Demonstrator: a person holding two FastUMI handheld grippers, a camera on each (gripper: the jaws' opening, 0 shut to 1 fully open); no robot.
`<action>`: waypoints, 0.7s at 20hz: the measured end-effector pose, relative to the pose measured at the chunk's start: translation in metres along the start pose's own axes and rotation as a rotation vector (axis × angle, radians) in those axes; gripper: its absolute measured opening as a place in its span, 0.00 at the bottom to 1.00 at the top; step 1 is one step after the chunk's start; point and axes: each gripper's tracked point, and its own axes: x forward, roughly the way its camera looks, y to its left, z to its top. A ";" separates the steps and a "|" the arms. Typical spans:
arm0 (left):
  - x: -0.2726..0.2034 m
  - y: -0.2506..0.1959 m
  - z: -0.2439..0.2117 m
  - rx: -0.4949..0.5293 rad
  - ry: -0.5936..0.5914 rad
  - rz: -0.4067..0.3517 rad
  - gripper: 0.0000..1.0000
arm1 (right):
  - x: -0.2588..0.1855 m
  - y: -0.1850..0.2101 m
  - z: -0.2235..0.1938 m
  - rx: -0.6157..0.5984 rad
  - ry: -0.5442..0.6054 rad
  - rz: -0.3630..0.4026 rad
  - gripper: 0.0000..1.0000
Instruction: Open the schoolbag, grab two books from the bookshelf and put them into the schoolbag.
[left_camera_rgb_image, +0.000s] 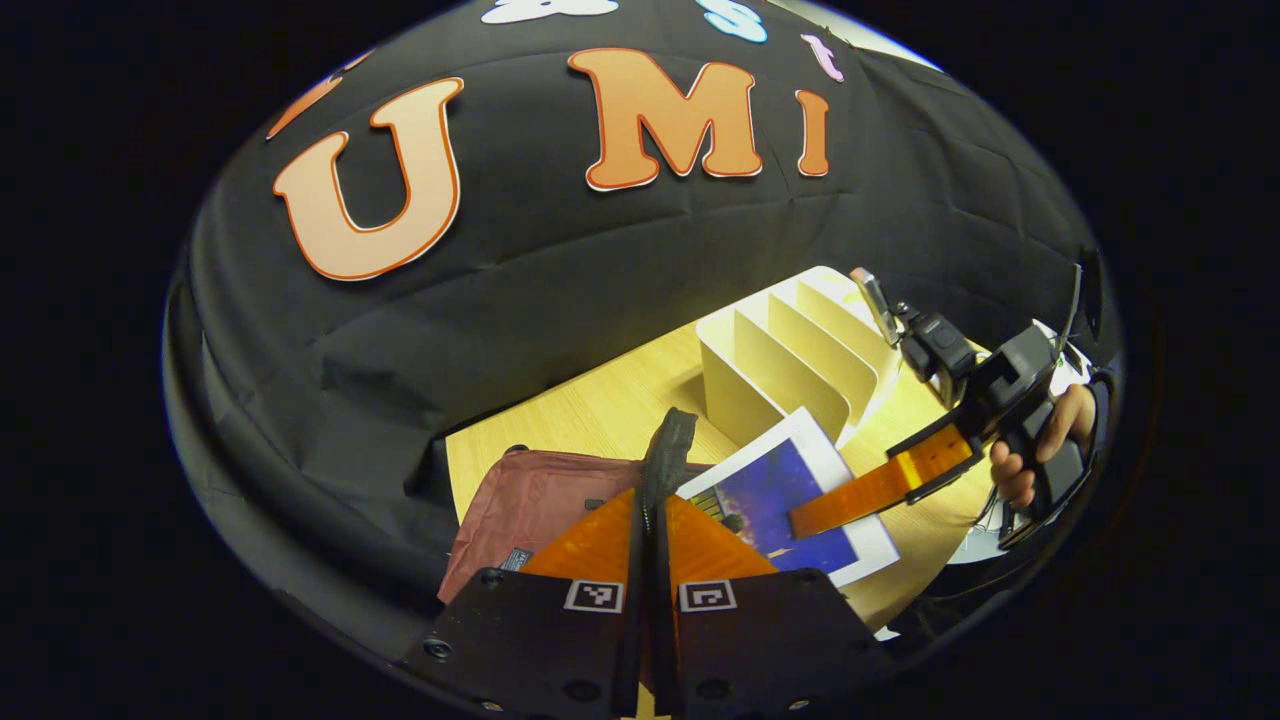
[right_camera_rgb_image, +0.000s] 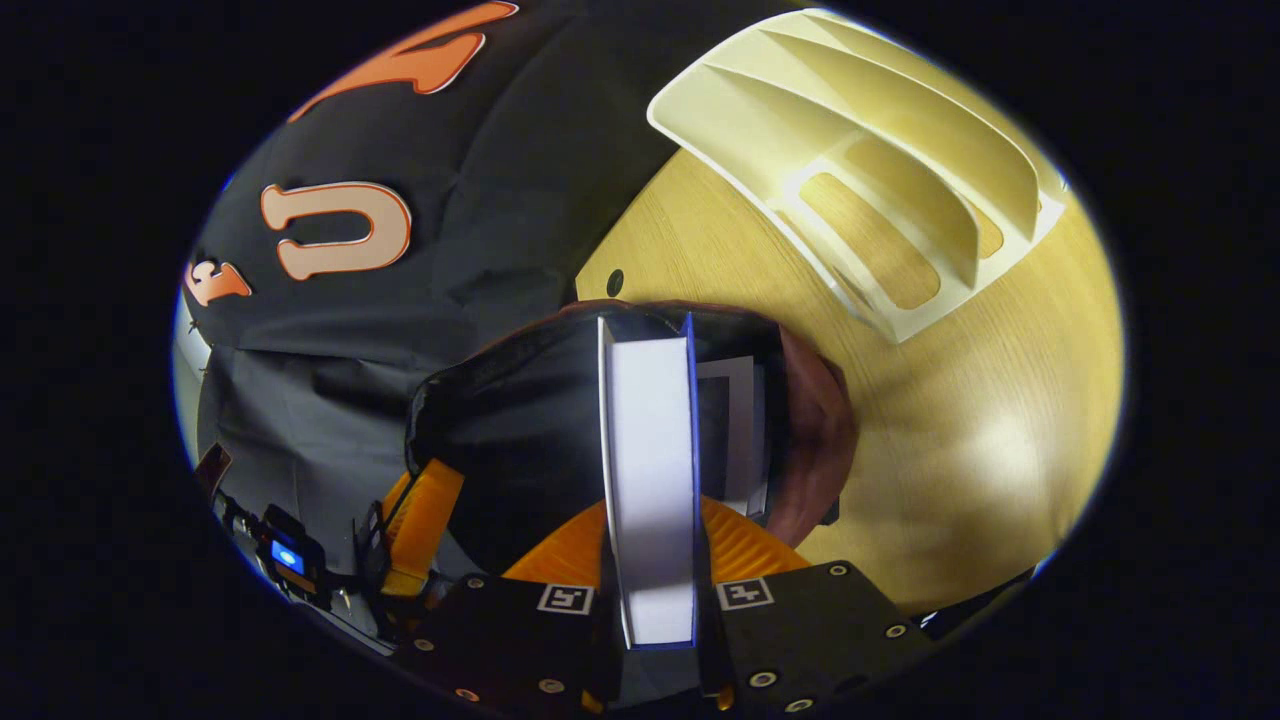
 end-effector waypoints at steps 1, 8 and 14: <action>0.000 -0.001 0.000 0.001 -0.002 -0.003 0.06 | 0.006 0.001 -0.004 0.009 0.004 0.011 0.30; 0.000 -0.013 0.008 -0.002 -0.022 -0.020 0.06 | 0.035 0.006 0.001 0.094 -0.036 0.089 0.30; 0.000 -0.024 0.012 -0.005 -0.021 -0.037 0.06 | 0.059 0.010 -0.004 0.108 -0.069 0.131 0.30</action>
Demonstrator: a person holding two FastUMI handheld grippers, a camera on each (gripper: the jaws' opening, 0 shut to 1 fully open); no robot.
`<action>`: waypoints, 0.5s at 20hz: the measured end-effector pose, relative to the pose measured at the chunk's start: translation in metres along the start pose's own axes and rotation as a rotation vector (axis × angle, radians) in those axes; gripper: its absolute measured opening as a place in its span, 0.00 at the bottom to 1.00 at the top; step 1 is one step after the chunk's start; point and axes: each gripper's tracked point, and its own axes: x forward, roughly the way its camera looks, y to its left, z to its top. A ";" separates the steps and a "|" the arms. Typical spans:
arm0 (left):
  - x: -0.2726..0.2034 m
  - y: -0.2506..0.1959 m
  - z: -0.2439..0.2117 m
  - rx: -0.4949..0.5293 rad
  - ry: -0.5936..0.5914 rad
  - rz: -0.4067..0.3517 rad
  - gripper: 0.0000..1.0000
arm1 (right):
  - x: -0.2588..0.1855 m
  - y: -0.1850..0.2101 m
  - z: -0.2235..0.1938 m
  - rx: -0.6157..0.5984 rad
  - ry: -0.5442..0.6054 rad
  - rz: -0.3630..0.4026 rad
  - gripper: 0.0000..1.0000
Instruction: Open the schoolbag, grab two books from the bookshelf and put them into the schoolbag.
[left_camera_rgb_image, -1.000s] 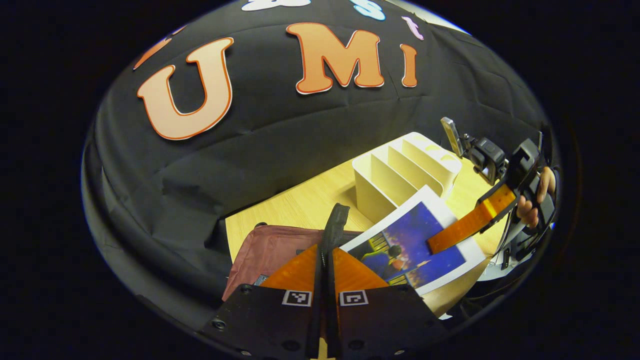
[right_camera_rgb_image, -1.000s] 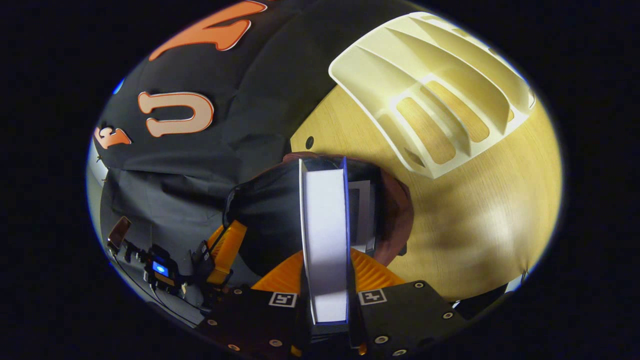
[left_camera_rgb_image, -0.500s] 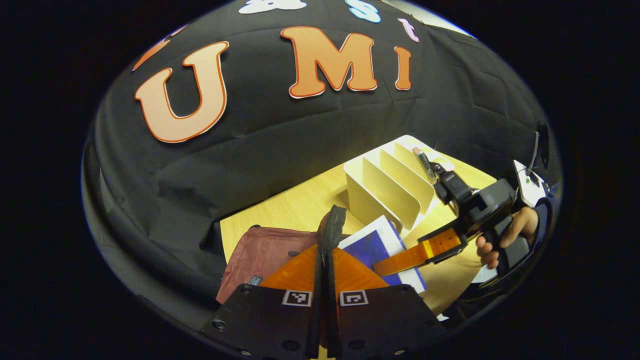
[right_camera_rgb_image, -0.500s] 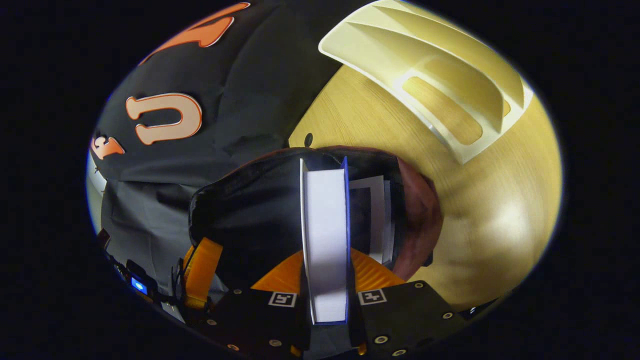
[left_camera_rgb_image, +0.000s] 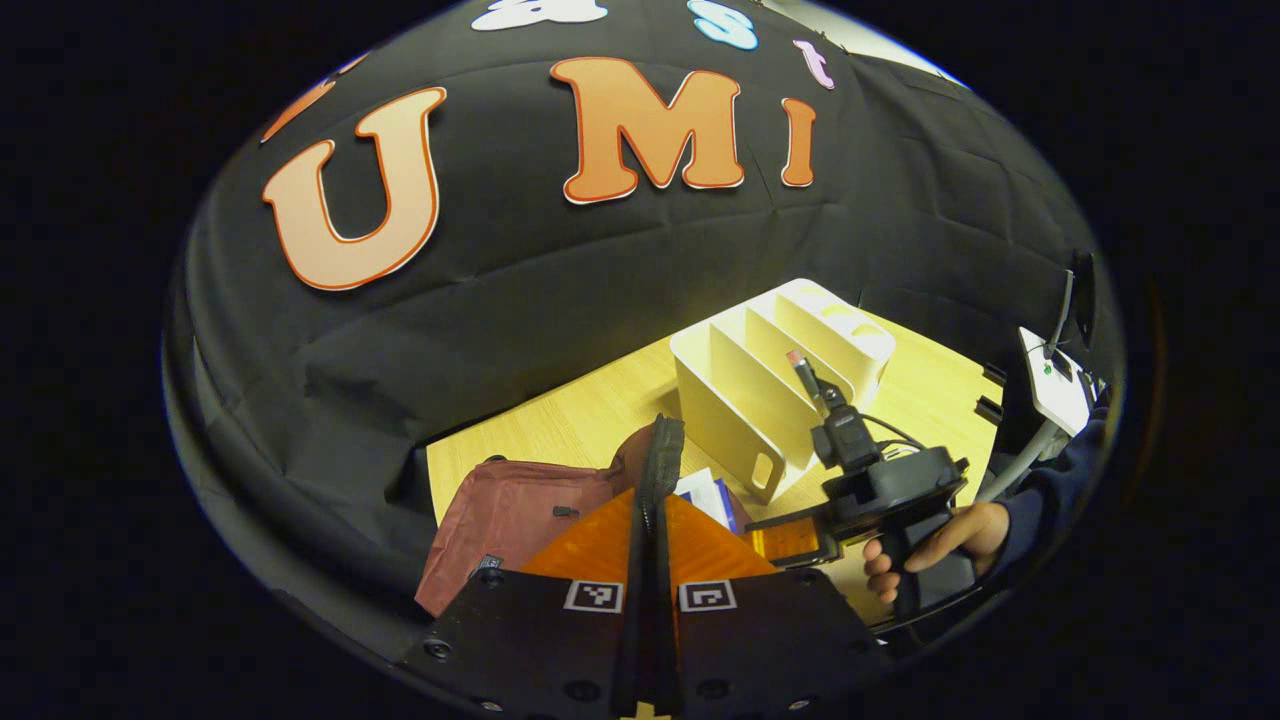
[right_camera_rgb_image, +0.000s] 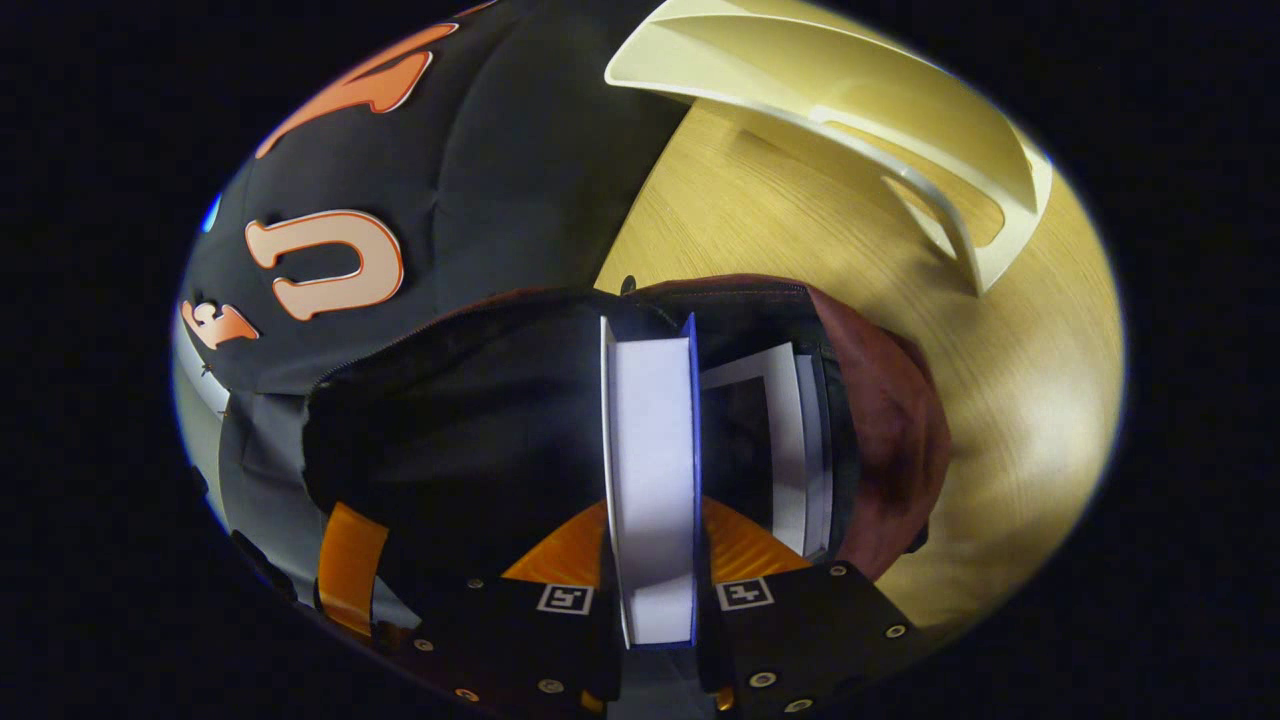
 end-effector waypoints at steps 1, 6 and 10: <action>-0.001 -0.001 0.002 0.001 0.000 -0.001 0.06 | 0.004 0.000 -0.001 0.003 -0.004 0.003 0.30; -0.003 -0.007 0.003 -0.006 0.001 -0.008 0.06 | 0.025 0.000 -0.004 -0.009 -0.007 0.018 0.30; -0.007 -0.005 0.001 -0.012 -0.001 -0.002 0.06 | 0.031 -0.004 -0.012 -0.006 0.011 -0.012 0.33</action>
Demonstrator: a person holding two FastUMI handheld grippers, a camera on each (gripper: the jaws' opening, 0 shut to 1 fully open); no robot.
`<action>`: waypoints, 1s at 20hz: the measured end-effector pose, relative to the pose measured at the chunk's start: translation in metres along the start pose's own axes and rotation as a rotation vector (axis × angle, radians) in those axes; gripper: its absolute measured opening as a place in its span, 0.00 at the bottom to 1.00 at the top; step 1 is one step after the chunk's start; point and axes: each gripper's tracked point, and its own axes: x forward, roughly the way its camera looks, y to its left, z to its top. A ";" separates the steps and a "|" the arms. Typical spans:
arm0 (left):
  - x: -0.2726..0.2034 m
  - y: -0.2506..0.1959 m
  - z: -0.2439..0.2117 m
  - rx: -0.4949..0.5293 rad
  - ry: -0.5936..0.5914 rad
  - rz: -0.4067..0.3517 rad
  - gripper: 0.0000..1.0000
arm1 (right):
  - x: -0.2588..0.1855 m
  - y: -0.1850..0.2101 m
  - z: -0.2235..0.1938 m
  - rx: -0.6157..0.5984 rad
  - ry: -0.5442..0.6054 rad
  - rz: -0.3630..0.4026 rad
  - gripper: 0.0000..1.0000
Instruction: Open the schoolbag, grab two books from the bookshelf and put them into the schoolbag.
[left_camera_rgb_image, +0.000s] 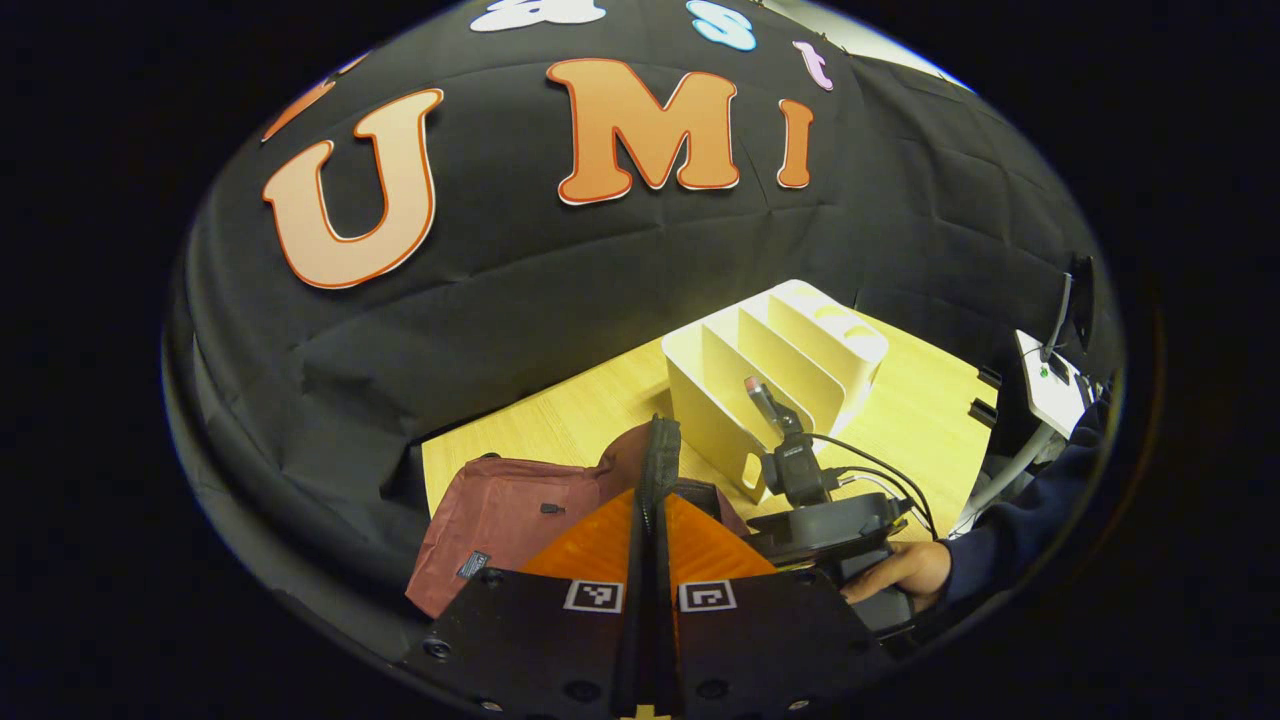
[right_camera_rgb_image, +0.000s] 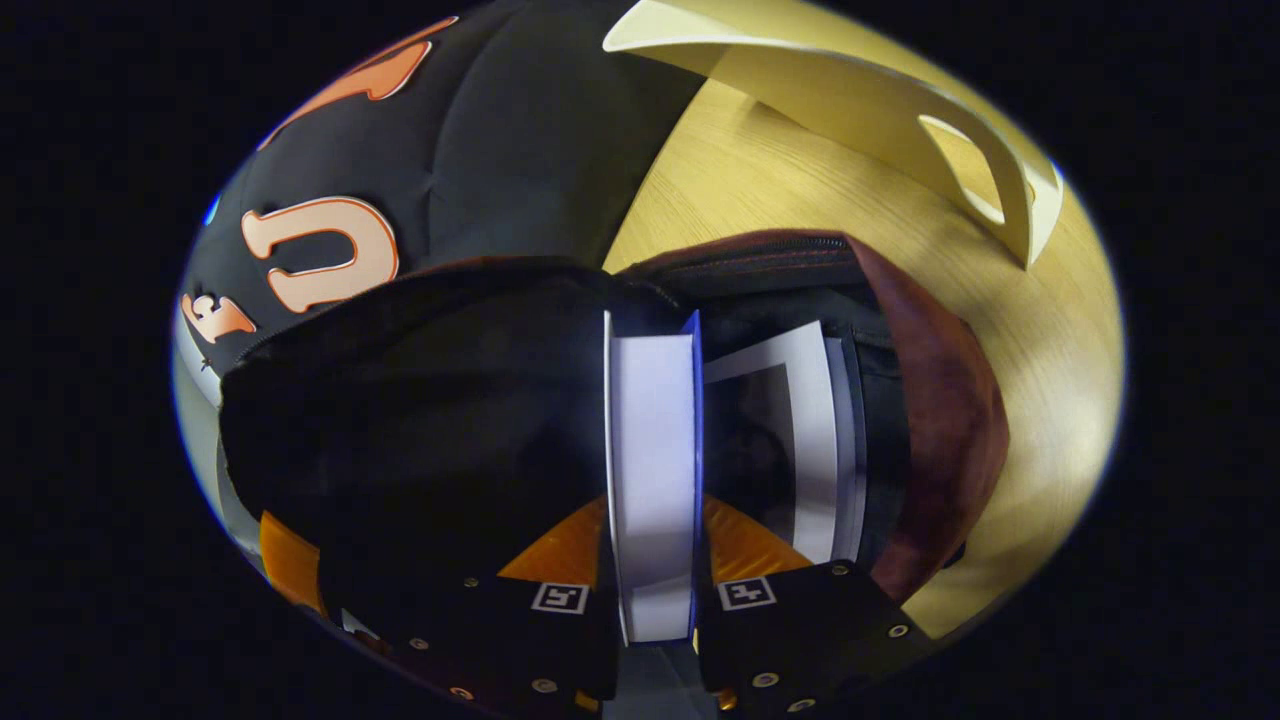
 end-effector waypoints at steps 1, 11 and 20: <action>0.001 0.002 -0.002 -0.003 0.003 0.002 0.06 | 0.003 -0.007 0.000 -0.015 -0.007 -0.045 0.35; 0.015 0.002 -0.017 -0.012 0.021 0.033 0.06 | -0.050 -0.026 0.040 -0.082 -0.119 -0.132 0.97; 0.034 -0.038 -0.039 -0.037 0.058 0.024 0.13 | -0.145 -0.059 0.114 -0.188 -0.310 -0.237 0.97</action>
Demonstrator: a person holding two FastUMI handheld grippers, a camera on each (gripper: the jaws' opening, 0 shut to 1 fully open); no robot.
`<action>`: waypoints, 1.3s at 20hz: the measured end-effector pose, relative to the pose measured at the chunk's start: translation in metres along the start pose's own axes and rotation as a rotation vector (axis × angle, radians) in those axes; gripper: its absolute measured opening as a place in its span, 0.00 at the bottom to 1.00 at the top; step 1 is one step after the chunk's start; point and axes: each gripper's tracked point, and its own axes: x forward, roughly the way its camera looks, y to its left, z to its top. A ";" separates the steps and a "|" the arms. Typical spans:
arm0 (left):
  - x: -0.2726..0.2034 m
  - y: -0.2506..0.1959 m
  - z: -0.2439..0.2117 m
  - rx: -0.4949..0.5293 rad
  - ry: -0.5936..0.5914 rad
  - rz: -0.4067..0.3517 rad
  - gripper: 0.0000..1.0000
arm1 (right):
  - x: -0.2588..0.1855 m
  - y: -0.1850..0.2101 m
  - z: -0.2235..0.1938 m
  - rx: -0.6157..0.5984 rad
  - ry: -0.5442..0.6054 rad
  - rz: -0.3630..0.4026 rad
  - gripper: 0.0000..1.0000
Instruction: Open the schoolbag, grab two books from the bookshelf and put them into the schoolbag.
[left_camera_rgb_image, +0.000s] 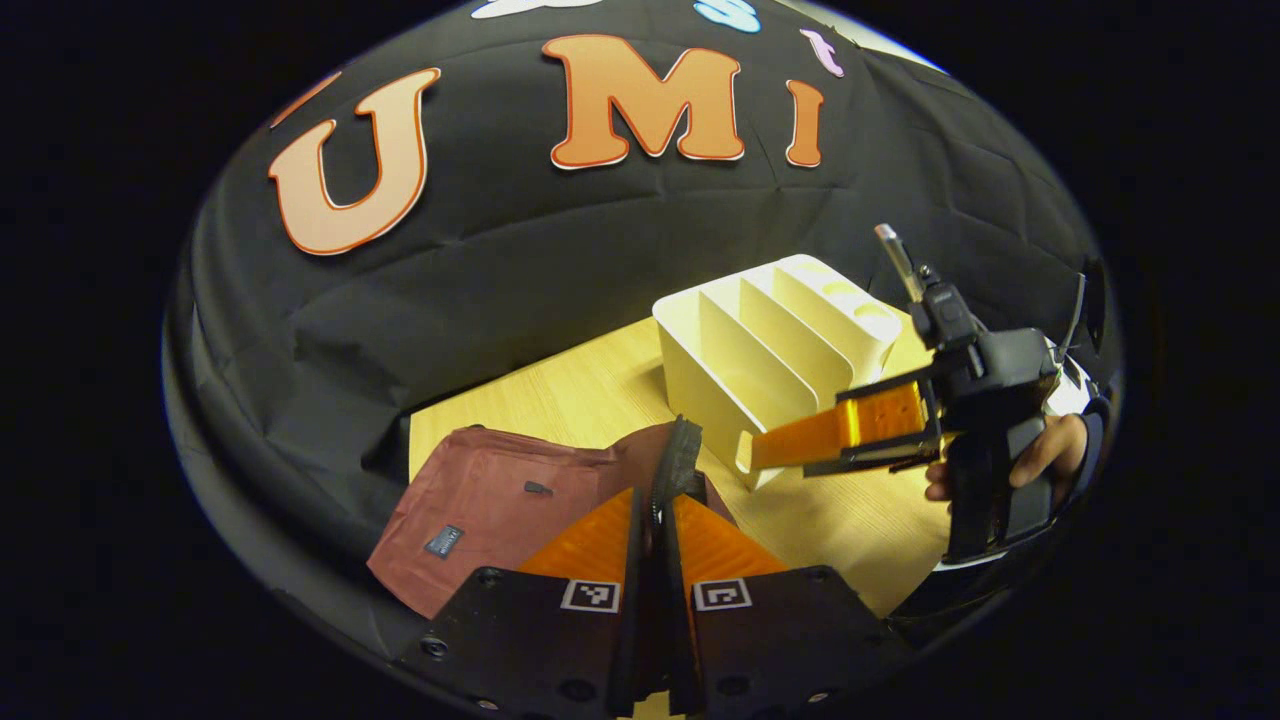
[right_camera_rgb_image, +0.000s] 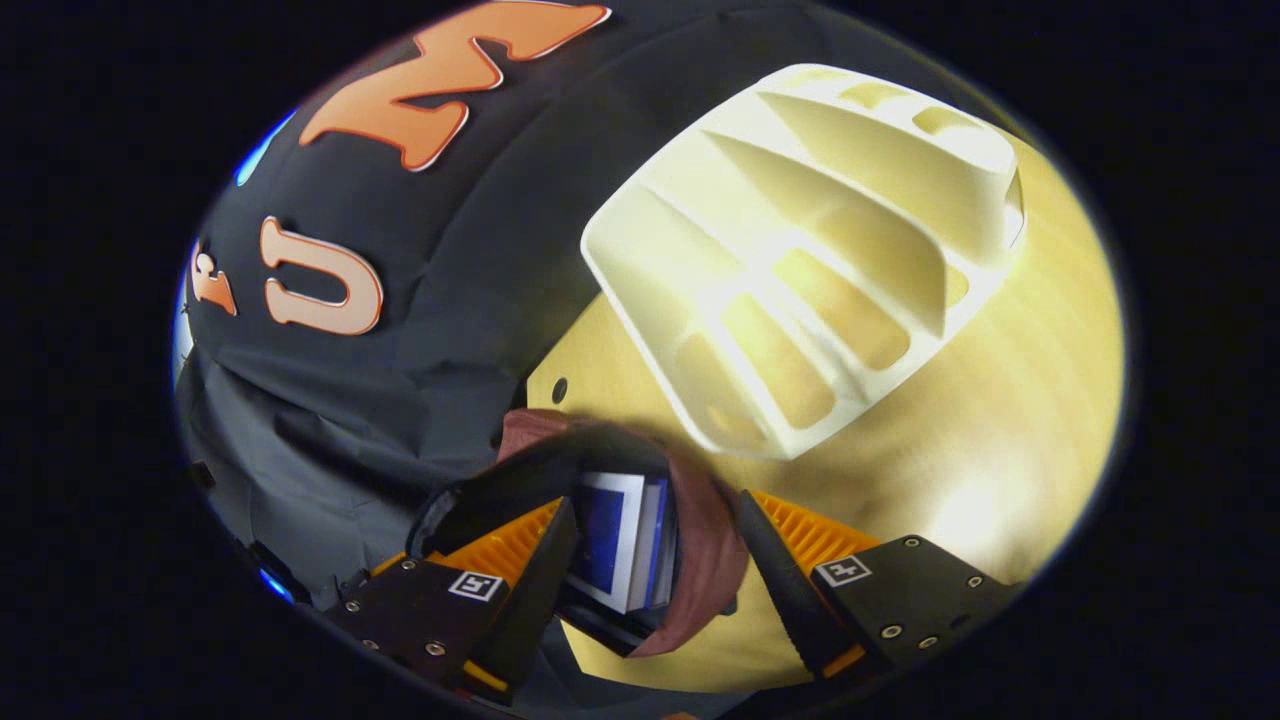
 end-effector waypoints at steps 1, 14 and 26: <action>0.003 -0.008 -0.004 -0.006 0.004 0.001 0.14 | -0.007 -0.006 0.010 -0.012 -0.020 -0.005 0.98; 0.028 -0.097 -0.012 -0.187 0.021 0.070 0.43 | -0.089 -0.056 0.126 -0.321 -0.233 -0.066 0.97; 0.002 -0.137 0.127 -0.212 -0.308 0.256 0.49 | -0.171 -0.046 0.217 -0.653 -0.474 -0.063 0.97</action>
